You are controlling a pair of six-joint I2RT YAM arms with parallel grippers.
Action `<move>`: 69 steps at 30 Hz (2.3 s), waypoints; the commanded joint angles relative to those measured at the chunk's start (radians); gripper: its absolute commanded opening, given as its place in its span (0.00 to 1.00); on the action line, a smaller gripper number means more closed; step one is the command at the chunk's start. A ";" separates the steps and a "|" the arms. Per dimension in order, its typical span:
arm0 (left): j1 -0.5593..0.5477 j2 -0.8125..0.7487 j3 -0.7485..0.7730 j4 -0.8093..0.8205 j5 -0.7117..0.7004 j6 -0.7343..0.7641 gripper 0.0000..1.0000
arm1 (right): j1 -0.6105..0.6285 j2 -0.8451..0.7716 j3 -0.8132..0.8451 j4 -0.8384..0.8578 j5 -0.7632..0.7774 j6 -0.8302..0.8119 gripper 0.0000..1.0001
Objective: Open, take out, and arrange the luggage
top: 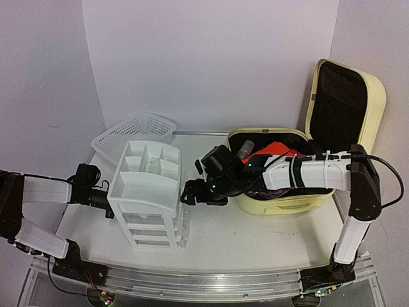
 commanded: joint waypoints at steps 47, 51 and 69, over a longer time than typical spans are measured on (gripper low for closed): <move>0.112 -0.229 0.031 -0.328 -0.507 0.102 0.57 | -0.374 -0.058 0.225 -0.261 0.215 -0.184 0.98; 0.116 -0.329 0.056 -0.362 -0.535 0.095 0.57 | -0.482 0.015 0.220 -0.109 0.158 -0.075 0.98; 0.116 -0.594 0.174 -0.524 -0.482 0.082 0.63 | -0.600 0.538 0.651 -0.079 0.265 -0.028 0.70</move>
